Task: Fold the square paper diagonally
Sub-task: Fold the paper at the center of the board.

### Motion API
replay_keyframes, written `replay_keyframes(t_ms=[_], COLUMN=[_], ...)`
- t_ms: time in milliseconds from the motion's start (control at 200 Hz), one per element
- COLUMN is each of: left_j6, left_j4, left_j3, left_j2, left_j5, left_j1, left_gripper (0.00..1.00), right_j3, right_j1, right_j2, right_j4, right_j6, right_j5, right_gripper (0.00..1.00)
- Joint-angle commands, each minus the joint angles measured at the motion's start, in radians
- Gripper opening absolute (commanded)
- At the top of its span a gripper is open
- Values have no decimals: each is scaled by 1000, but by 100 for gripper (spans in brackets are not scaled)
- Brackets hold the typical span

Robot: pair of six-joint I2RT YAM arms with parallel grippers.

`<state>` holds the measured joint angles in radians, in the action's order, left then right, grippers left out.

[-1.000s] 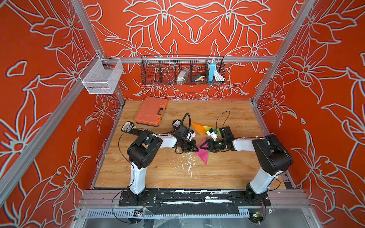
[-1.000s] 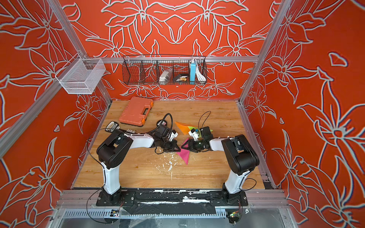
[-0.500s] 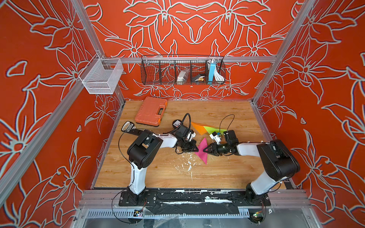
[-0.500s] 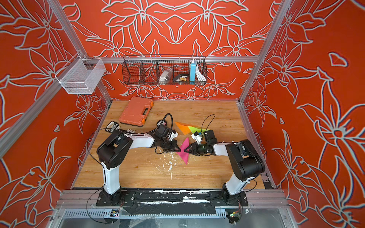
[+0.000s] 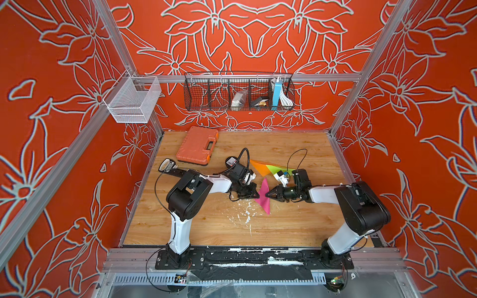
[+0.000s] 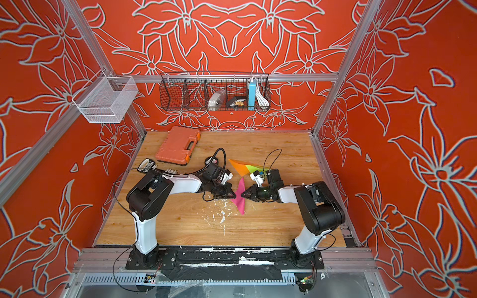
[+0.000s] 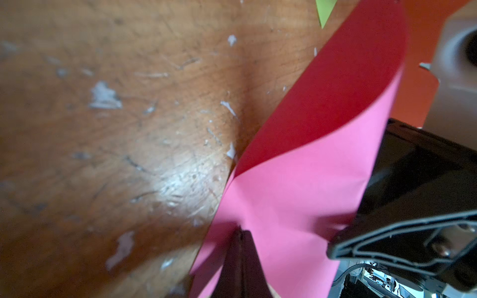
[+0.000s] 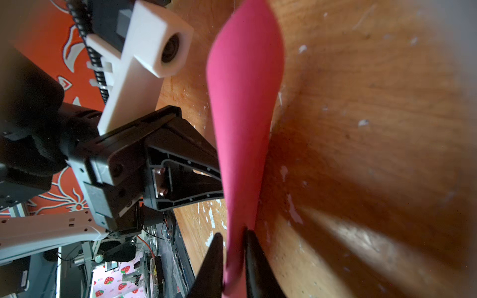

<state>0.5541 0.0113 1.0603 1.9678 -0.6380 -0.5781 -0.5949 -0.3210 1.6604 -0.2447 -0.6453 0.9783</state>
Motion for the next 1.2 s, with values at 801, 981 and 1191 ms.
replay_keyframes(t_ms=[801, 981, 1191], left_j6=[-6, -4, -15], left_j4=[-233, -242, -195], left_j3=[-222, -224, -181], left_j2=[-244, -238, -186], left_j5=[29, 18, 21], left_j1=[-3, -8, -20], left_gripper=[20, 14, 7], right_j3=[11, 26, 22], right_j1=[0, -2, -1], right_j2=[-6, 1, -2], right_j4=[28, -3, 4], right_j6=[42, 29, 36], right_j5=[-52, -58, -51], right_gripper=[2, 1, 1])
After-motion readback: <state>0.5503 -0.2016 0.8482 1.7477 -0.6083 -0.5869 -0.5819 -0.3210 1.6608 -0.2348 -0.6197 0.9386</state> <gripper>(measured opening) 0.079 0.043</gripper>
